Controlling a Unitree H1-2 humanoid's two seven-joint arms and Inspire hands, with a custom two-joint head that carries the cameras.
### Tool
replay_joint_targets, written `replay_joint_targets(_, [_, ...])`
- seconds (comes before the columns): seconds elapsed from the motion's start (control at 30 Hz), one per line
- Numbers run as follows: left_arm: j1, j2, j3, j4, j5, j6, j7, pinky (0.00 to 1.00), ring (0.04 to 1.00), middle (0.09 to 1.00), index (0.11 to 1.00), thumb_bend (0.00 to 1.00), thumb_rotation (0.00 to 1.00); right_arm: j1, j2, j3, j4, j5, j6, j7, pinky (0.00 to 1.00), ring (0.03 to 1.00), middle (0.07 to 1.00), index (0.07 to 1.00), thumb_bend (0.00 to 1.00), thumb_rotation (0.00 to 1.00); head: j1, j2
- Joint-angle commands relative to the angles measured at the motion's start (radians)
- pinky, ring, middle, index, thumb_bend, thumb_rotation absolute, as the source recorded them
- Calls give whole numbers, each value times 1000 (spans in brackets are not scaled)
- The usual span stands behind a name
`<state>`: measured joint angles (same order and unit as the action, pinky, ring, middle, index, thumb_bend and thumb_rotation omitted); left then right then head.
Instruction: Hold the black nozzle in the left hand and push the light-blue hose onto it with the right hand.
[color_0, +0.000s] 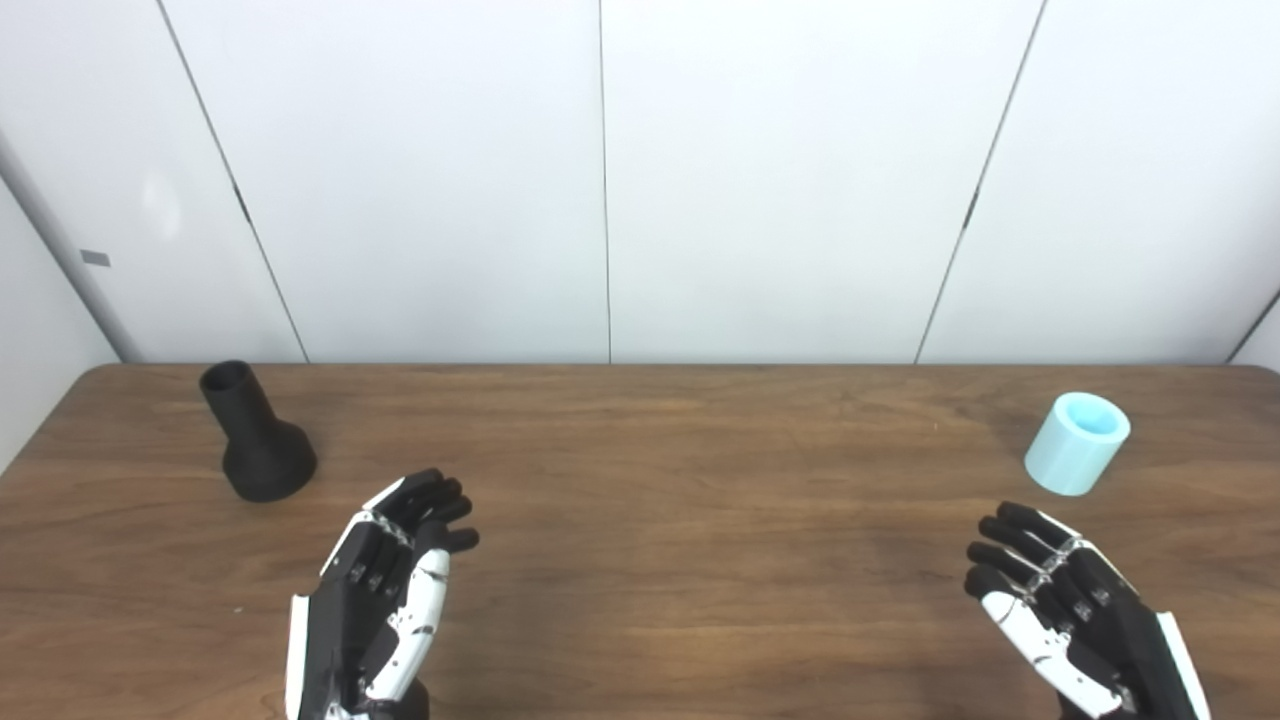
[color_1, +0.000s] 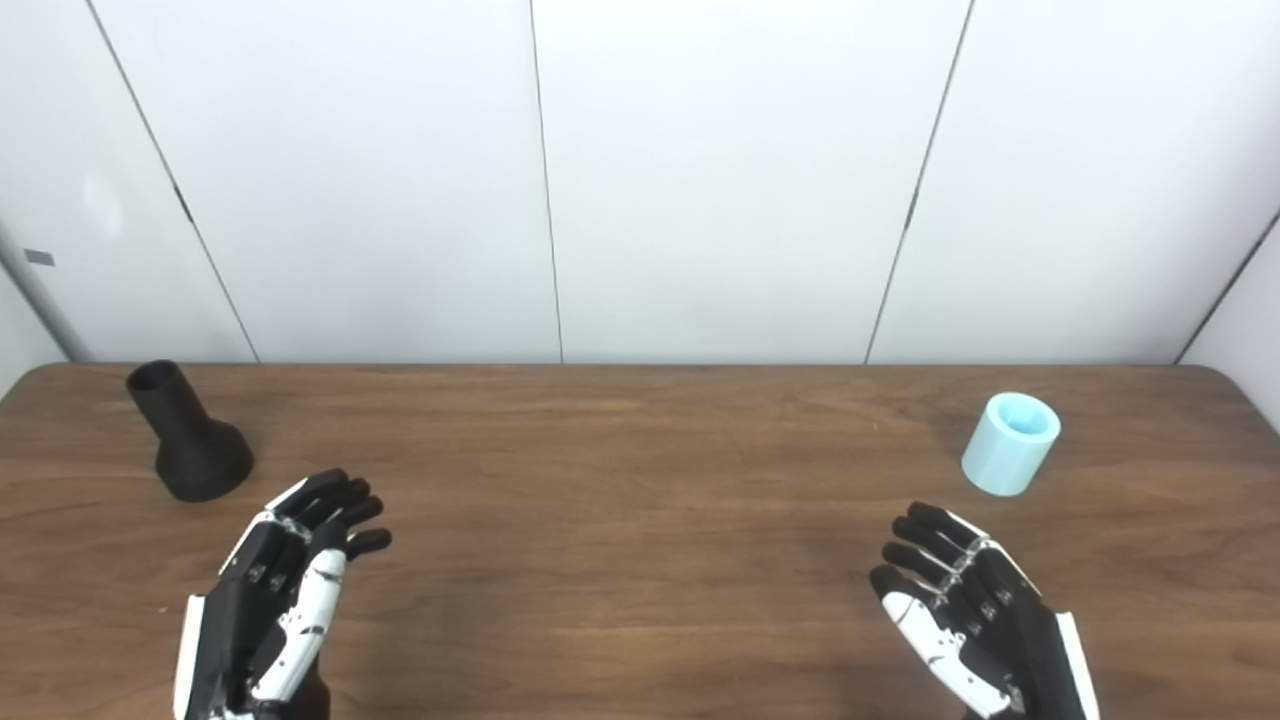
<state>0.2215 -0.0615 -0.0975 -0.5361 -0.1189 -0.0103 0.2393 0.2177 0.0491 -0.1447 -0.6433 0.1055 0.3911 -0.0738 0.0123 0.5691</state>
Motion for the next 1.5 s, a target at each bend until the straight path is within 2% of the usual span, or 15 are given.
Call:
replay_joint_targets(0.0, [357,-29,10,-104,8,-39,4,635,705,708,685,252,155,191,-14,-2,-98,8,-45,25,605,687,705,682,291,88,1,1])
replay_joint_targets(0.3, [358,-30,6,-122,5,-24,5,641,708,711,686,250,145,190,-17,0,-109,5,-40,26,606,686,706,683,287,57,3,11])
replay_joint_targets(0.47, [353,-25,9,-119,4,-24,3,639,711,715,692,242,120,187,-15,3,-110,1,-38,25,612,692,710,688,289,86,8,10])
replay_joint_targets(0.53, [350,-28,7,-114,8,-27,3,640,713,717,693,242,114,184,-20,2,-106,-2,-41,26,611,692,710,688,289,92,30,13])
replay_joint_targets(0.63, [346,-39,-7,-108,29,-34,6,642,714,717,691,243,83,175,-39,-15,-103,15,-39,34,608,689,709,687,286,98,106,21])
replay_joint_targets(0.7, [343,-42,-17,-102,50,-41,7,641,710,711,686,246,77,170,-52,-28,-98,31,-41,40,609,691,706,685,289,173,147,23])
replay_joint_targets(0.77, [340,-50,-28,-94,69,-49,10,631,700,702,677,260,80,163,-56,-44,-99,47,-28,38,598,683,698,677,297,205,209,23])
replay_joint_targets(0.87, [335,-58,-44,-89,76,-50,15,611,680,684,662,302,96,155,-62,-56,-94,42,-27,37,568,665,687,669,291,212,245,21])
replay_joint_targets(0.97, [331,-61,-53,-88,74,-41,22,603,671,675,653,347,137,149,-65,-65,-89,38,-22,39,555,663,687,664,294,234,252,20])
replay_joint_targets(1.07, [328,-59,-57,-90,72,-32,33,599,667,674,649,381,158,147,-66,-70,-75,29,-32,42,558,662,686,652,320,300,253,21])
replay_joint_targets(1.2, [317,-63,-61,-59,70,-54,45,600,667,671,644,383,143,137,-61,-78,-59,36,-26,41,554,660,684,650,314,305,263,7])
replay_joint_targets(1.37, [305,-62,-58,-61,78,-60,56,589,660,668,642,373,126,122,-60,-92,-56,46,-7,43,549,657,680,652,339,342,285,21])
replay_joint_targets(1.47, [295,-62,-52,-53,94,-72,63,586,658,664,640,368,127,118,-57,-95,-48,43,-9,49,553,656,677,649,327,350,288,14])
